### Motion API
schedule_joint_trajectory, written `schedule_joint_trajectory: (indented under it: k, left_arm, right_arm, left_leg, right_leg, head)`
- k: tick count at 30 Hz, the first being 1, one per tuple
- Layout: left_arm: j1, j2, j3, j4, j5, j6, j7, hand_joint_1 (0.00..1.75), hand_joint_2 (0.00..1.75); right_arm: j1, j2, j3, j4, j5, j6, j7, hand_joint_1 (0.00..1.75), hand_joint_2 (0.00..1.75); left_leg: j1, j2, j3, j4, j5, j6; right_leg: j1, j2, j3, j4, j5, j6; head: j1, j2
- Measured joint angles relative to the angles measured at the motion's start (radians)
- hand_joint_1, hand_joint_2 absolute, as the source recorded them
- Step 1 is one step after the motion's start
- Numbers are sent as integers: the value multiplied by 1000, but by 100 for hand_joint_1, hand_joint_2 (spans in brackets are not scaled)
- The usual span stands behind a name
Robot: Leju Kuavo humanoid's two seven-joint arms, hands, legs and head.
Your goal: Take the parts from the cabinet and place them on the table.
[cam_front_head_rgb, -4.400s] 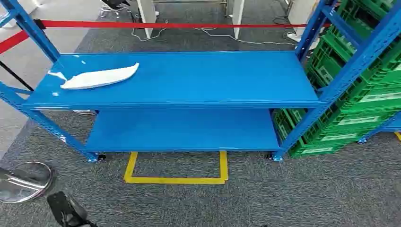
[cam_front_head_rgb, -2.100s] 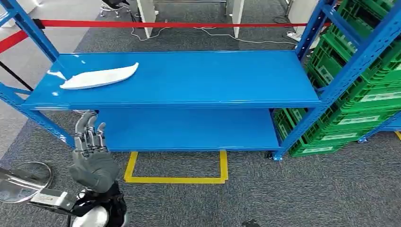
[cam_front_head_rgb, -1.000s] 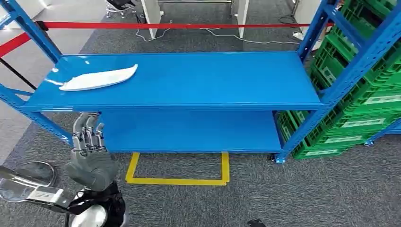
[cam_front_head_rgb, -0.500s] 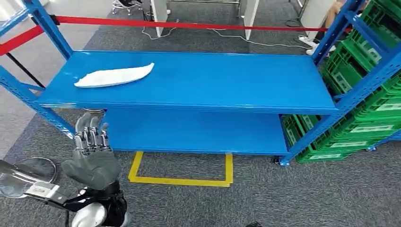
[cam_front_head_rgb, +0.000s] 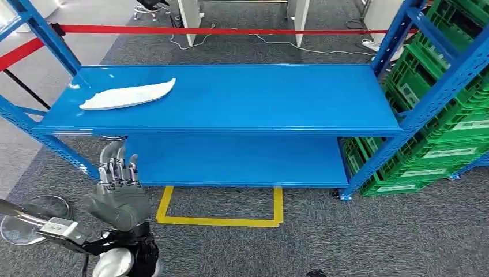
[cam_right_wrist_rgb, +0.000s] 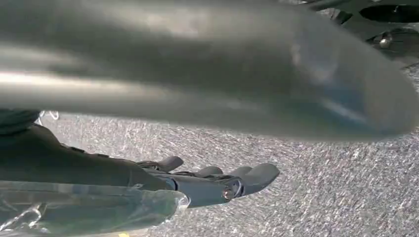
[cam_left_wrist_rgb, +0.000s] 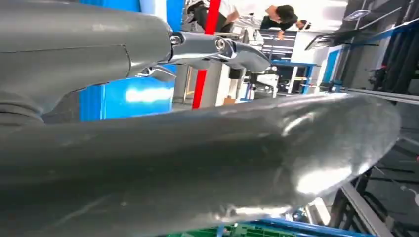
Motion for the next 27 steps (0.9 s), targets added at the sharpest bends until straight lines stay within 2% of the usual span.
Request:
schedule_joint_trajectory:
  k: [1, 2, 3, 5, 6, 7, 8, 10, 11, 12, 13, 15, 16, 17, 19, 20, 22, 23, 25, 26, 27]
  left_arm:
    - [-1, 0, 0, 0, 0, -1, 0, 0, 0]
    - [-2, -2, -1, 1, 0, -1, 0, 0, 0]
    - [-1, -2, 0, 3, 0, -1, 0, 0, 0]
    - [0, -2, 1, 5, 0, -1, 0, 0, 0]
    - [0, -2, 1, 5, -1, -1, 0, 0, 0]
    - [-1, -2, 0, 4, -13, -1, 0, 0, 0]
    - [-1, -2, -3, 1, -34, -1, 0, 0, 0]
    - [-1, 2, -6, -2, -58, -2, 0, 0, 0]
    - [0, 4, -7, -3, -63, -2, 0, 0, 0]
    - [0, 6, -7, -4, -68, -4, 0, 0, 0]
    - [0, 9, -8, -9, -71, -5, 0, 0, 0]
    - [-1, 12, -12, -24, -82, -2, 0, 0, 0]
    - [-1, 14, -16, -35, -89, 10, 0, 0, 0]
    - [-1, 16, -20, -45, -95, 21, 0, 0, 0]
    - [-1, 23, -35, -70, -108, 50, 0, 0, 0]
    - [-2, 27, -42, -81, -108, 59, 0, 0, 0]
    - [-2, 32, -55, -103, -102, 79, 0, 0, 0]
    - [-3, 33, -56, -112, -92, 82, 0, 0, 0]
    - [-1, 34, -55, -120, -74, 67, 0, 0, 0]
    - [0, 35, -55, -123, -72, 57, 0, 0, 0]
    - [0, 36, -55, -126, -75, 48, 0, 0, 0]
  right_arm:
    - [0, 0, 0, 0, 0, 0, 0, 0, 0]
    - [-1, 0, 0, 0, -1, -2, 0, 0, 0]
    - [0, 0, 0, 0, -2, -4, 0, 0, 0]
    - [1, 0, 0, 0, -2, -4, 1, 0, 0]
    - [1, 0, 0, 0, -2, -4, 1, 0, 0]
    - [0, 0, 0, 0, 0, -3, 1, 0, 0]
    - [-1, 0, 0, 0, 7, 0, 2, 0, 0]
    - [0, 0, 0, 0, 13, 8, 3, 0, 0]
    - [1, 0, 0, 0, 15, 11, 5, 0, 0]
    - [1, 0, 0, 0, 17, 12, 5, 0, 0]
    - [1, 0, 0, 0, 21, 12, 5, 0, 0]
    - [-1, -1, 0, 0, 27, 11, 5, 0, 0]
    - [-1, -1, 0, 0, 30, 11, 5, 0, 0]
    - [-4, -1, 0, 0, 32, 11, 5, 0, 0]
    - [-3, -1, 0, 0, 38, 11, 3, 0, 0]
    - [-1, -2, 0, 0, 41, 12, 3, 0, 0]
    - [-2, -2, 0, 0, 44, 12, 1, 0, 0]
    - [-4, -2, 0, 0, 45, 11, -1, 0, 0]
    - [-4, -2, 0, 0, 47, 11, -2, 0, 0]
    - [-2, -2, 0, 0, 48, 11, -2, 0, 0]
    - [-2, -2, 0, 0, 51, 11, -2, 0, 0]
  left_leg:
    - [2, 7, 35, -68, 14, -2]
    - [0, 2, 45, -98, 3, 7]
    - [-1, 2, 40, -92, 5, 15]
    - [-6, 1, 39, -92, 6, 29]
    - [0, 1, 42, -99, 10, 38]
    - [0, 1, 43, -99, 10, 44]
    - [0, 2, 43, -99, 9, 50]
    - [-4, 2, 43, -99, 8, 55]
    - [-5, 1, 43, -99, 8, 55]
    - [-6, 1, 44, -99, 7, 55]
    - [-6, -1, 46, -98, 7, 55]
    - [-6, -5, 54, -98, 3, 51]
    - [-6, -5, 57, -98, 1, 47]
    - [-15, -6, 54, -93, -2, 41]
    - [-11, -6, 54, -99, 4, 31]
    - [-9, -6, 55, -102, 5, 26]
    - [-9, -4, 51, -91, -11, 12]
    - [-9, -3, 29, -41, -46, 7]
    - [-7, -3, -47, 117, -122, 1]
    - [-7, -3, -81, 186, -142, -1]
    - [-7, -3, -97, 212, -140, 0]
  right_leg:
    - [2, 1, 1, 0, -1, 6]
    - [10, 4, -5, 8, -5, 14]
    - [10, 3, -5, 1, -1, 20]
    - [6, 1, 1, -9, 4, 31]
    - [5, 1, -2, -7, -1, 37]
    - [5, 1, -12, 16, -20, 40]
    - [6, 1, -40, 77, -57, 42]
    - [7, 1, -120, 250, -132, 44]
    - [7, 2, -149, 308, -147, 43]
    - [7, 2, -158, 320, -139, 42]
    - [7, 2, -141, 280, -105, 40]
    - [7, 1, -51, 99, -11, 34]
    - [6, 2, -14, 23, 11, 32]
    - [8, 3, 3, -2, -2, 30]
    - [11, 5, -4, 3, 1, 23]
    - [14, 5, -5, 4, 0, 18]
    - [5, 4, -1, -5, 7, 3]
    - [4, 3, -2, -5, 7, -1]
    - [4, 1, -2, -5, 6, -4]
    - [4, -1, -2, -5, 6, -4]
    - [4, -1, -2, -5, 6, -4]
  head:
    - [-2, 0]
    - [-8, 0]
    - [0, 0]
    - [0, 0]
    - [-2, 0]
    - [3, 0]
    - [8, 0]
    - [10, 0]
    - [10, 0]
    - [9, 0]
    - [9, 0]
    - [10, 0]
    - [10, 0]
    - [10, 0]
    - [7, 0]
    - [8, 0]
    - [7, 0]
    - [-1, 0]
    - [-2, 0]
    - [-2, 0]
    - [-2, 0]
